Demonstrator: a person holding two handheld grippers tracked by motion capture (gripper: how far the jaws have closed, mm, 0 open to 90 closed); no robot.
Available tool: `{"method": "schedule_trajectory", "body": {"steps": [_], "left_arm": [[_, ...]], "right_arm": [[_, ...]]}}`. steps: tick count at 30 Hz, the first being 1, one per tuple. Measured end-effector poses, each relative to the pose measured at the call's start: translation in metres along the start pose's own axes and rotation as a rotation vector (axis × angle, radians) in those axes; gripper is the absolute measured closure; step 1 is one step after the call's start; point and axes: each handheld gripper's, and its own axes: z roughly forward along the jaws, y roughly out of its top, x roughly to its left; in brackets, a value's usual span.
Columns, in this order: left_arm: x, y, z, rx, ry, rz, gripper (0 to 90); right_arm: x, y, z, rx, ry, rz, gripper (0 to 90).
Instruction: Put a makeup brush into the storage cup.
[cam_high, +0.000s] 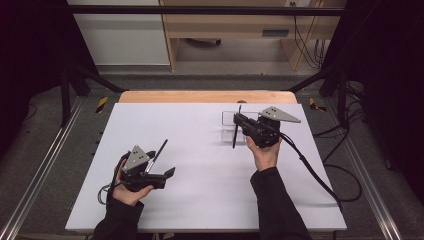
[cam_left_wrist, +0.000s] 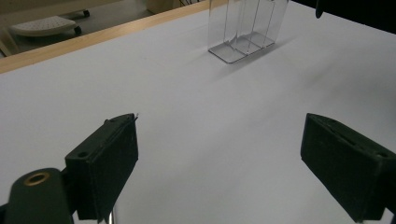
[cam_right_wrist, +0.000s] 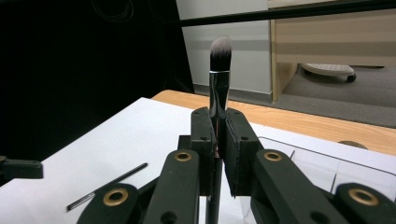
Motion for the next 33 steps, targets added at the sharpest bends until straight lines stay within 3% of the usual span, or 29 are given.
{"method": "schedule_trajectory", "body": {"steps": [33], "left_arm": [[0.004,0.0,-0.001,0.002,0.012,0.001,10.3]], "right_arm": [[-0.025,0.023,0.02,-0.046,-0.122,0.002,83.8]]}}
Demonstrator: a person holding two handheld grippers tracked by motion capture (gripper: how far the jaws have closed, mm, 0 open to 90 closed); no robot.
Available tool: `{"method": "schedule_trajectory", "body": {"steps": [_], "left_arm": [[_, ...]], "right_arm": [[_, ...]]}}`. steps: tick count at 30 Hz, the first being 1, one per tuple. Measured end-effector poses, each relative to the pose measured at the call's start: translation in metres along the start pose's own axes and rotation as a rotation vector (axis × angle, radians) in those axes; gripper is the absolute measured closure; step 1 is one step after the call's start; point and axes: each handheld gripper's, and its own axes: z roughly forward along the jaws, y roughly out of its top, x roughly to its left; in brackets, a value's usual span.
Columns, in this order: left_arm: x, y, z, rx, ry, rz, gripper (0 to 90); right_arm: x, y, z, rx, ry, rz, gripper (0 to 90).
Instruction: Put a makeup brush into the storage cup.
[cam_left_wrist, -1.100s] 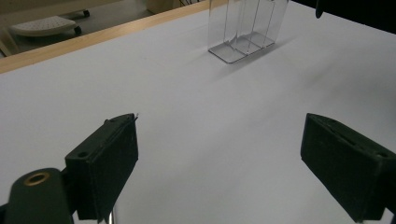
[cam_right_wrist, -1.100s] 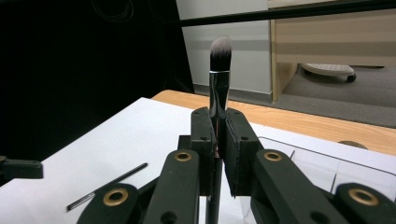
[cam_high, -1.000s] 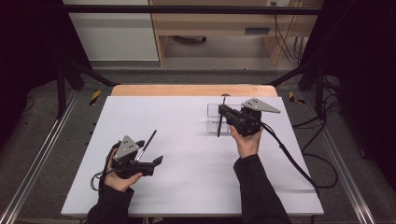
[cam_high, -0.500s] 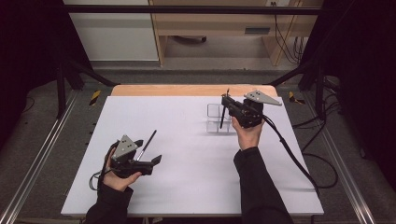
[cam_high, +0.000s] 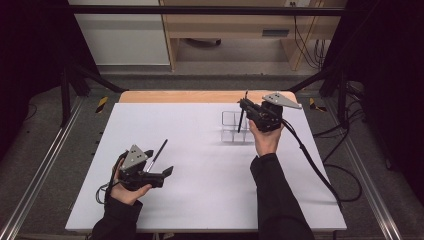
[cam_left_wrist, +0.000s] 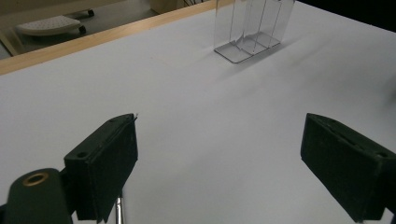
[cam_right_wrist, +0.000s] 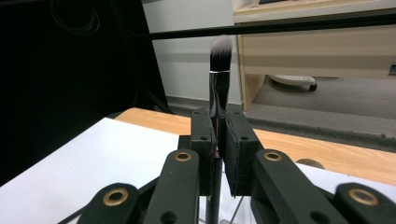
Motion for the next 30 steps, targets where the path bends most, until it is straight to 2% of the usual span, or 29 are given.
{"method": "schedule_trajectory", "body": {"steps": [14,23,30], "left_arm": [[0.001,0.0,-0.001,-0.002,-0.001,-0.004,10.4],[0.001,0.001,-0.002,-0.005,0.001,-0.004,10.6],[0.001,0.0,-0.002,-0.007,0.0,-0.008,10.7]], "right_arm": [[-0.007,0.013,0.01,-0.019,-0.048,-0.007,83.8],[-0.012,0.012,0.019,-0.013,-0.089,-0.02,83.8],[-0.017,0.011,0.025,-0.01,-0.103,-0.009,83.9]]}}
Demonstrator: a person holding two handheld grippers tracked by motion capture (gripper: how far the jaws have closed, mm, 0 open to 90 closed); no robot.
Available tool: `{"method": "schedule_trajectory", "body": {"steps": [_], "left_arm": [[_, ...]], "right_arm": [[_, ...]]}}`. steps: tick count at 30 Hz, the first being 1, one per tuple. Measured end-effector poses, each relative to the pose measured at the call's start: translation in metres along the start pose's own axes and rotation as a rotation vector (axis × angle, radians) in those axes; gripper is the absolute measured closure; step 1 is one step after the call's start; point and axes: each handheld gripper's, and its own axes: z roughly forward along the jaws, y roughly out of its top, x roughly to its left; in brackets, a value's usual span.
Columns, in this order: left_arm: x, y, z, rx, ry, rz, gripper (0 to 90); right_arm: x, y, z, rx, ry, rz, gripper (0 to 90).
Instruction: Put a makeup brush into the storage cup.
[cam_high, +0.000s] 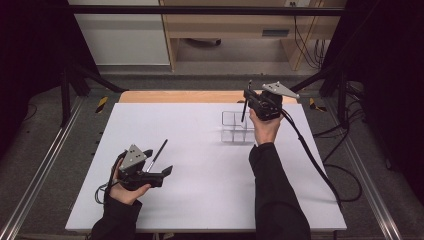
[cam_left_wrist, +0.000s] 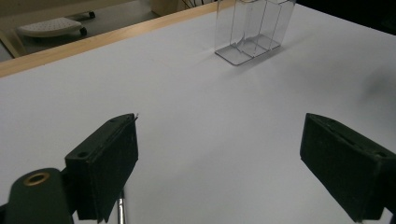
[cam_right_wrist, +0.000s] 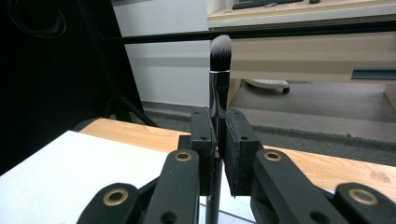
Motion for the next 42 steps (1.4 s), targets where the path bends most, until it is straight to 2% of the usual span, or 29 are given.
{"method": "schedule_trajectory", "body": {"steps": [22,42], "left_arm": [[0.001,0.0,-0.001,-0.002,0.003,0.002,10.6],[0.001,0.0,-0.001,-0.002,0.009,0.004,10.6]], "right_arm": [[0.002,-0.014,0.021,0.028,-0.004,-0.014,83.8],[0.004,-0.039,0.031,0.084,-0.023,-0.019,83.8]]}}
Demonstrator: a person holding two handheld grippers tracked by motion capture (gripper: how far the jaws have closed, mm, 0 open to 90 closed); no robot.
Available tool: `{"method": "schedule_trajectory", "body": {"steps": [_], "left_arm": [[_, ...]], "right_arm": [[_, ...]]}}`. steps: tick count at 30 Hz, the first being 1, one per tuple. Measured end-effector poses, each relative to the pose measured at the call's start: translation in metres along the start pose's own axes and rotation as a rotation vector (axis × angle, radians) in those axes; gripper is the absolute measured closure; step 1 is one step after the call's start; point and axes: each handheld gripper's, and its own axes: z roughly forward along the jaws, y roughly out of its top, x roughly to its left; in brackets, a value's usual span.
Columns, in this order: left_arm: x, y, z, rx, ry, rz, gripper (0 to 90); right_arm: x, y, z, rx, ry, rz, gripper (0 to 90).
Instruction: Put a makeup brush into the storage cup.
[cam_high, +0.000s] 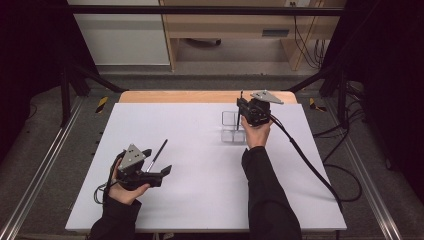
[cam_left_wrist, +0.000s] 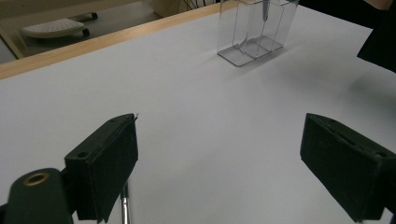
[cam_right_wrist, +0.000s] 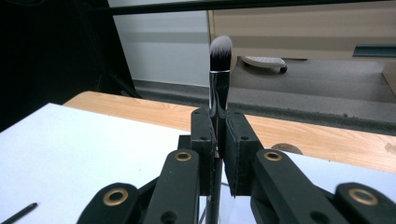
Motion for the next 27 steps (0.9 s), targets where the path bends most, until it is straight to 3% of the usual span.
{"method": "schedule_trajectory", "body": {"steps": [18,27], "left_arm": [[-0.001,-0.001,0.001,0.006,0.0,-0.002,10.6],[-0.001,-0.001,0.002,0.007,0.0,-0.004,10.6]], "right_arm": [[-0.001,-0.022,0.002,0.049,-0.001,0.007,83.7],[0.0,-0.027,0.003,0.111,0.011,0.006,83.2]]}}
